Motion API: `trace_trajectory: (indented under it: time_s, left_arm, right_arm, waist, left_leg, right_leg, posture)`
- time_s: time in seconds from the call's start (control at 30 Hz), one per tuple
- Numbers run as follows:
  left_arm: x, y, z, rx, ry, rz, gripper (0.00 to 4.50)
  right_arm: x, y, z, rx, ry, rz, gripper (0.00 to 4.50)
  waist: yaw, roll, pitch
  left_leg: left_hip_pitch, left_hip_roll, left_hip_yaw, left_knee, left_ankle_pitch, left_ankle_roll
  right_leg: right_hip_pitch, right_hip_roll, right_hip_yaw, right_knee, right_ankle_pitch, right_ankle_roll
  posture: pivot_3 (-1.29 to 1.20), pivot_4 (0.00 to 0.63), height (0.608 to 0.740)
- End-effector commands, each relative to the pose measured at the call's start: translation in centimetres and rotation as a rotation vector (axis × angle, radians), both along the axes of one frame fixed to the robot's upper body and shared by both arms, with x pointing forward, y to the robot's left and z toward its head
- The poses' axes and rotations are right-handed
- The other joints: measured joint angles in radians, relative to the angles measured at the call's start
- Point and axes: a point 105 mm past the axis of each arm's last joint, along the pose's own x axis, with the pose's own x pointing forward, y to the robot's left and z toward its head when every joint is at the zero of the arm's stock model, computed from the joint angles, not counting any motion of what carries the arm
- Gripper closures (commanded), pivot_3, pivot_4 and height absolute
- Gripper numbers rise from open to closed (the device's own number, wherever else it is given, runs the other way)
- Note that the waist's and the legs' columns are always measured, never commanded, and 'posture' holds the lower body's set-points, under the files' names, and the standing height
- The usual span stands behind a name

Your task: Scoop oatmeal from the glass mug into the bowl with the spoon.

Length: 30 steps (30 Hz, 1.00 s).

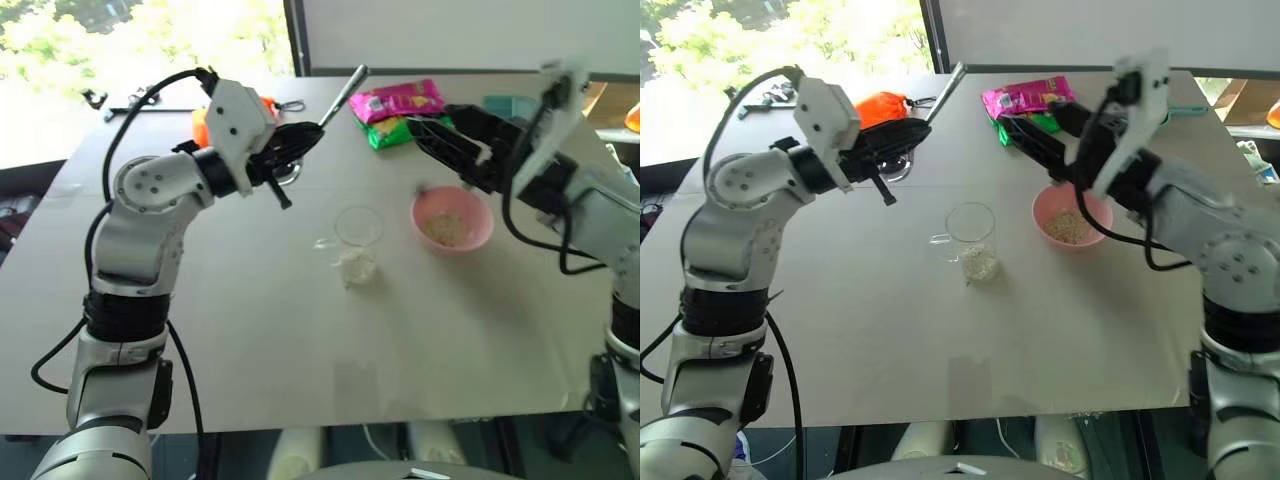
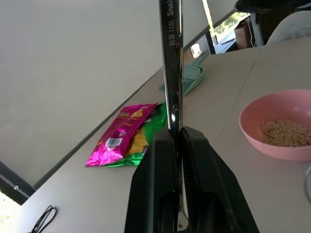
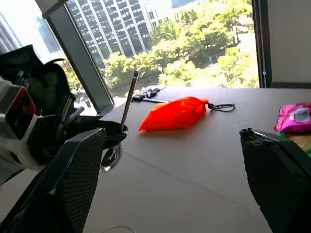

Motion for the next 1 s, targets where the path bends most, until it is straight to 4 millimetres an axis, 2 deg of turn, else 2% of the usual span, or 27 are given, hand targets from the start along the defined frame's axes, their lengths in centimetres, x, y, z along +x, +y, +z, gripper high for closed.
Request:
trace_trajectory:
  time_s: [0.03,0.07,0.13,0.23,0.43,1.0]
  left_arm:
    - [-0.6,-2.0,2.5,-0.051,-0.169,-0.055,4.45]
    - [-0.6,-2.6,2.7,-0.071,-0.183,-0.073,4.45]
    - [-1.0,-3.2,2.9,-0.079,-0.202,-0.105,4.45]
    - [-1.3,-3.4,2.9,-0.079,-0.197,-0.132,4.45]
    - [-1.2,-3.6,2.2,-0.059,-0.179,-0.147,4.45]
    - [-0.8,-2.3,1.5,-0.019,-0.150,-0.109,4.45]
  right_arm:
    - [0.0,1.5,1.0,0.054,0.024,0.041,0.00]
    - [0.4,1.9,1.0,0.044,0.020,0.026,0.00]
    - [1.0,2.1,1.3,0.056,0.017,-0.001,0.00]
    - [1.4,2.2,1.8,0.088,-0.002,-0.012,0.00]
    - [1.1,3.1,3.1,0.157,-0.024,0.036,0.00]
    - [0.4,2.3,3.1,0.065,-0.042,0.088,0.00]
  waist:
    - [-0.001,0.000,0.000]
    - [-0.003,0.001,0.000]
    - [-0.005,0.001,0.000]
    - [-0.006,0.001,0.000]
    - [-0.014,0.001,0.000]
    - [-0.012,0.001,0.000]
  left_leg:
    - [-0.007,0.000,0.001,0.007,0.000,0.000]
    - [-0.013,0.000,0.000,0.011,0.000,0.000]
    - [-0.013,-0.002,0.001,0.010,0.000,0.000]
    - [-0.012,-0.002,0.000,0.010,0.000,0.001]
    - [-0.008,-0.002,0.002,0.012,0.005,0.002]
    - [-0.008,-0.002,0.001,0.012,0.007,0.002]
  right_leg:
    - [-0.003,-0.001,-0.004,0.001,0.000,0.000]
    - [-0.006,-0.001,-0.007,0.003,0.000,0.000]
    - [-0.008,-0.004,-0.009,0.012,0.000,0.000]
    - [-0.007,-0.004,-0.011,0.012,0.000,0.000]
    - [-0.007,-0.003,-0.009,0.013,0.000,0.000]
    - [-0.008,-0.003,-0.009,0.015,0.000,0.000]
  posture:
    - [0.00,0.150,0.740]
    - [0.00,0.150,0.740]
    - [0.00,0.150,0.740]
    - [0.00,0.150,0.740]
    - [0.00,0.150,0.740]
    - [0.00,0.150,0.740]
